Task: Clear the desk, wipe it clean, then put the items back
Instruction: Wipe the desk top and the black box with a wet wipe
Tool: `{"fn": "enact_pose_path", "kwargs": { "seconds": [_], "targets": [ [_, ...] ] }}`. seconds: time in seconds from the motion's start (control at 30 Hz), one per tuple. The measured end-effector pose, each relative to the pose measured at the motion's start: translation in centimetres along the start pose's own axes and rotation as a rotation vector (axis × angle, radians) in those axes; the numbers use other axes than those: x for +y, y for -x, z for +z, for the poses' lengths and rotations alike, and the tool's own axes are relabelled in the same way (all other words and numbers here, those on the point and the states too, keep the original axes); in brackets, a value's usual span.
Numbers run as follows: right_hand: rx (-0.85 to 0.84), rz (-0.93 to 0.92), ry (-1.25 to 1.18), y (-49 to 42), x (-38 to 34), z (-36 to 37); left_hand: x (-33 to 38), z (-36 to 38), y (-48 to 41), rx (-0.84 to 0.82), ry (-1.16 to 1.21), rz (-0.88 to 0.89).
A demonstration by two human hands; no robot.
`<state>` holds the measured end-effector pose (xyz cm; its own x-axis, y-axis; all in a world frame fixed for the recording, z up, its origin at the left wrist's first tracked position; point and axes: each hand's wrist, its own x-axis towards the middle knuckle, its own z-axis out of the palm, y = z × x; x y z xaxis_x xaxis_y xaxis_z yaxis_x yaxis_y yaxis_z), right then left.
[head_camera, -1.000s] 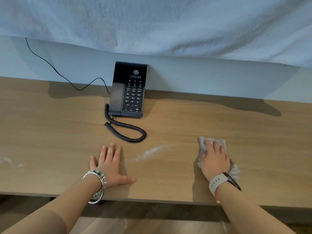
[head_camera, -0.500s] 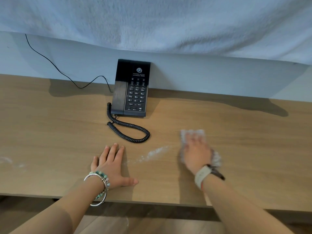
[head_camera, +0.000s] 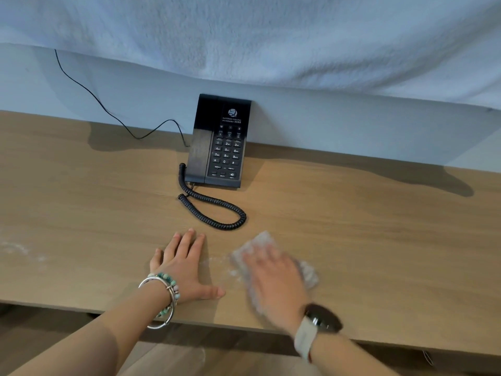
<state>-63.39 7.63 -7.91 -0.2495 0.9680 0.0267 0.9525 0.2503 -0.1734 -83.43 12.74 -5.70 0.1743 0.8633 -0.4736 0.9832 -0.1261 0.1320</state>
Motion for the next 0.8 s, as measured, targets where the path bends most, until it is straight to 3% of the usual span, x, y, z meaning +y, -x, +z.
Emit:
{"fn": "enact_pose_path", "kwargs": {
  "seconds": [0.03, 0.1, 0.17, 0.23, 0.27, 0.33, 0.43, 0.5, 0.53, 0.67, 0.7, 0.8],
  "targets": [
    [0.023, -0.163, -0.021, 0.6, -1.0, -0.2, 0.0, -0.1, 0.0, -0.010, 0.004, 0.002],
    [-0.022, -0.175, -0.023, -0.1, 1.1, -1.8, -0.1, -0.3, -0.2, -0.027, 0.032, -0.001],
    [0.089, 0.111, 0.084, -1.2, 6.4, -2.1, -0.2, -0.6, -0.3, -0.029, 0.071, -0.005],
    [0.020, 0.506, 0.021, -1.6, 9.9, -2.1, -0.2, -0.8, -0.3, -0.012, 0.066, -0.007],
    [-0.011, 0.581, -0.011, -1.7, 9.7, -2.0, 0.0, -0.8, -0.4, -0.004, 0.049, -0.009],
    [-0.011, 0.411, 0.008, -1.6, 6.2, -1.2, 0.4, -1.2, -0.6, 0.011, 0.024, -0.034],
    [-0.128, -0.080, -0.053, -0.4, 1.5, -0.6, 1.4, -2.3, -1.9, 0.091, 0.061, -0.114],
    [-0.225, -0.050, -0.102, -1.1, 3.2, -1.8, 2.0, -2.8, -3.0, 0.157, 0.077, -0.160],
    [-0.182, 0.031, -0.081, -2.1, 5.7, -1.9, 2.2, -3.0, -3.7, 0.181, 0.083, -0.190],
    [-0.105, 0.493, -0.001, -6.2, 12.6, -2.5, 1.5, -2.9, -6.0, 0.192, 0.190, -0.402],
    [-0.093, 0.479, 0.005, -6.5, 12.2, -2.2, 1.3, -2.9, -6.4, 0.184, 0.214, -0.462],
    [-0.071, 0.086, -0.021, -5.6, 8.9, -1.2, 0.4, -3.1, -8.0, 0.152, 0.257, -0.535]
  ]
}}
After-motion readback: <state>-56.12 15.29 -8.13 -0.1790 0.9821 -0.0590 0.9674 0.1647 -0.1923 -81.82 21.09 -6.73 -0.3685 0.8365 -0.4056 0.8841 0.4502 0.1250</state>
